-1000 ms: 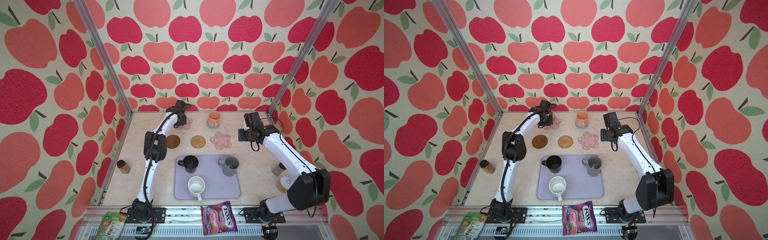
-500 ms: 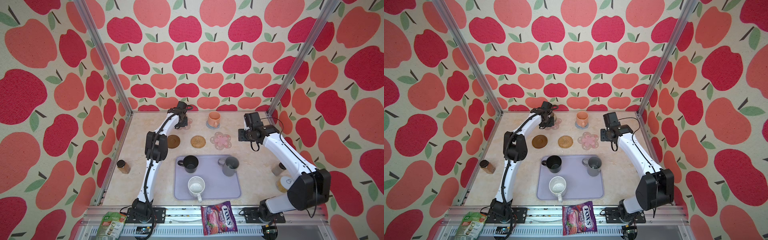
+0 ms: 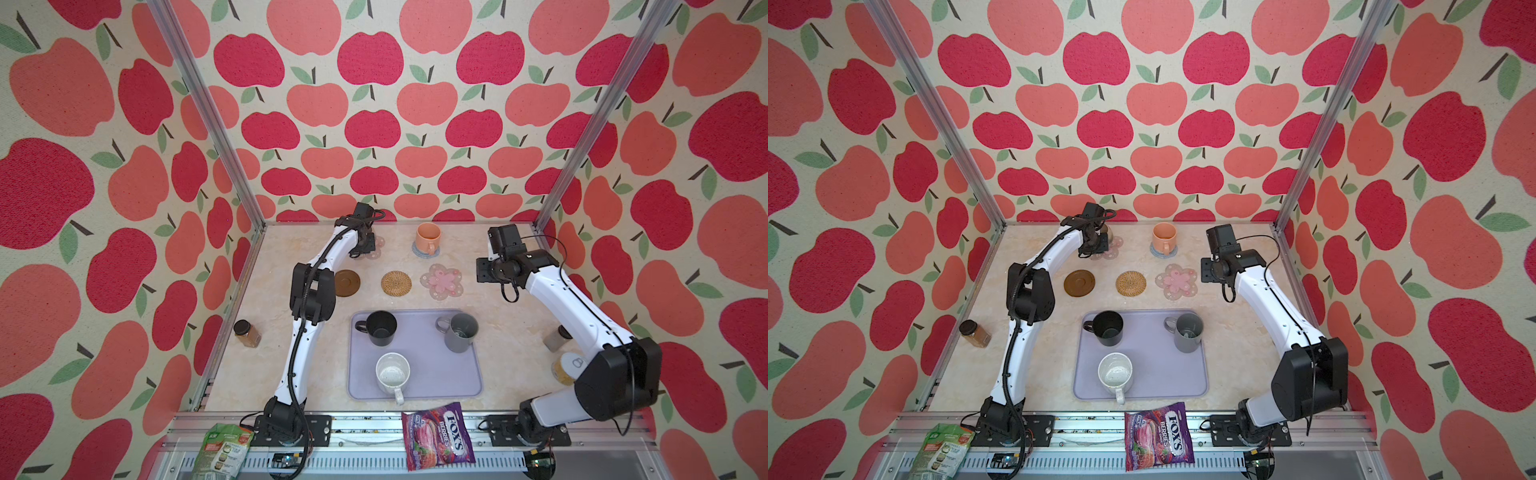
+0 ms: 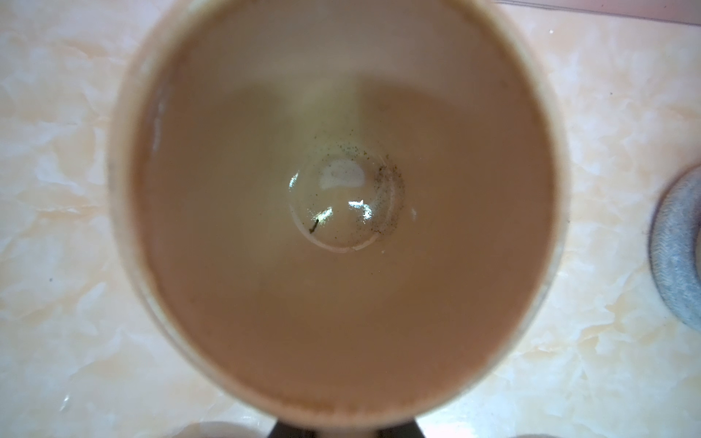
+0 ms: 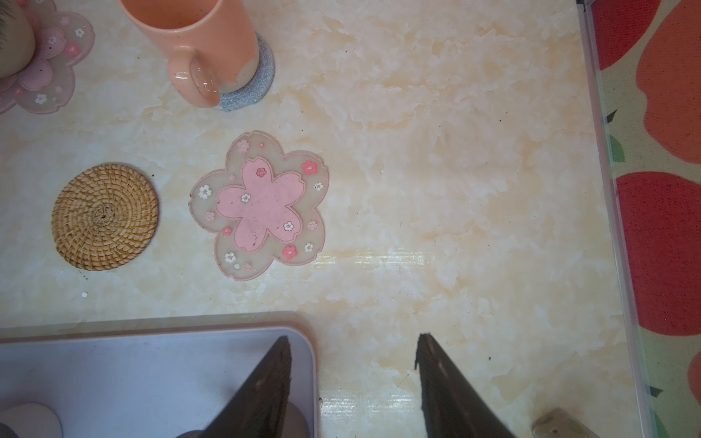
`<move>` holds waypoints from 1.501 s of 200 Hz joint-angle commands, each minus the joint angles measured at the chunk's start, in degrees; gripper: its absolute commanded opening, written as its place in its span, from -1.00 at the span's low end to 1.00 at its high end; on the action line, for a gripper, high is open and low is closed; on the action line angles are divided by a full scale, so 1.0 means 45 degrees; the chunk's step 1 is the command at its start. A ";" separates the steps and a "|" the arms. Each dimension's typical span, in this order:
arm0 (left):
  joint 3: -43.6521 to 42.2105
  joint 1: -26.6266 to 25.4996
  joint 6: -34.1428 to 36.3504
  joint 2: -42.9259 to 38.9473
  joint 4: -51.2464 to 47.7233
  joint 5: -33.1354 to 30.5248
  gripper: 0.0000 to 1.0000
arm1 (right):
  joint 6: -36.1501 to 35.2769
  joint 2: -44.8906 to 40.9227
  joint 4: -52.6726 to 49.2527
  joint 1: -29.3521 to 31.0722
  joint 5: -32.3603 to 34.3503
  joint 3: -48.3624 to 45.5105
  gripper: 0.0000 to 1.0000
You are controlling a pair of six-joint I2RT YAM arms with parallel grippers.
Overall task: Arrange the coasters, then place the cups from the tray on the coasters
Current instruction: 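Lower cream mug onto far pink flower coaster and open left gripper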
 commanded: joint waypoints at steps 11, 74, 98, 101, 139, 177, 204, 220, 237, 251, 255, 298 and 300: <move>0.0497 -0.0068 -0.0298 0.0225 0.0260 0.0429 -0.93 | -0.0075 -0.0015 -0.0076 -0.0071 -0.0188 0.0143 0.12; 0.0644 -0.0088 -0.0331 0.0259 -0.0026 0.0700 -0.63 | 0.0012 -0.0332 -0.0084 -0.0071 -0.0212 -0.0085 0.12; 0.0970 -0.0122 -0.0326 0.0398 -0.0265 0.0760 -0.56 | 0.0047 -0.0533 -0.0251 -0.0071 -0.0182 -0.0119 0.12; 0.1017 -0.0126 -0.0319 0.0411 -0.0292 0.0761 -0.56 | 0.0032 -0.0575 -0.0235 -0.0076 -0.0159 -0.0129 0.12; 0.1318 -0.0234 -0.0181 0.0460 -0.0566 0.0761 -0.44 | 0.0054 -0.1014 -0.0503 -0.0071 -0.0053 -0.0209 0.13; 0.1322 -0.0239 -0.0191 0.0285 -0.0663 0.0698 -0.36 | 0.0060 -0.1571 -0.0691 -0.0071 0.0127 -0.0466 0.13; 0.1356 -0.0243 -0.0181 0.0113 -0.0696 0.1016 -0.20 | 0.0060 -0.1850 -0.0804 -0.0072 0.0195 -0.0527 0.13; 0.1345 -0.0244 -0.0192 -0.0001 -0.0681 0.1119 -0.10 | 0.0051 -0.2036 -0.0900 -0.0071 0.0205 -0.0571 0.12; 0.1382 -0.0264 -0.0266 -0.0048 -0.0742 0.1016 -0.05 | 0.0045 -0.2281 -0.0916 -0.0071 0.0306 -0.0722 0.13; 0.1535 -0.0264 -0.0327 -0.0048 -0.0938 0.0924 -0.03 | 0.0075 -0.2493 -0.0869 -0.0076 0.0322 -0.0878 0.13; 0.1579 -0.0264 -0.0355 -0.0048 -0.1011 0.0875 -0.03 | 0.0070 -0.2545 -0.0857 -0.0071 0.0309 -0.0926 0.13; 0.1495 -0.0278 -0.0318 -0.0499 -0.1462 0.0481 0.09 | 0.0225 -0.2710 -0.0899 -0.0071 0.0022 -0.0974 0.13; 0.1469 -0.0282 -0.0308 -0.0512 -0.1463 0.0471 0.09 | 0.0225 -0.2743 -0.0897 -0.0071 0.0007 -0.0974 0.13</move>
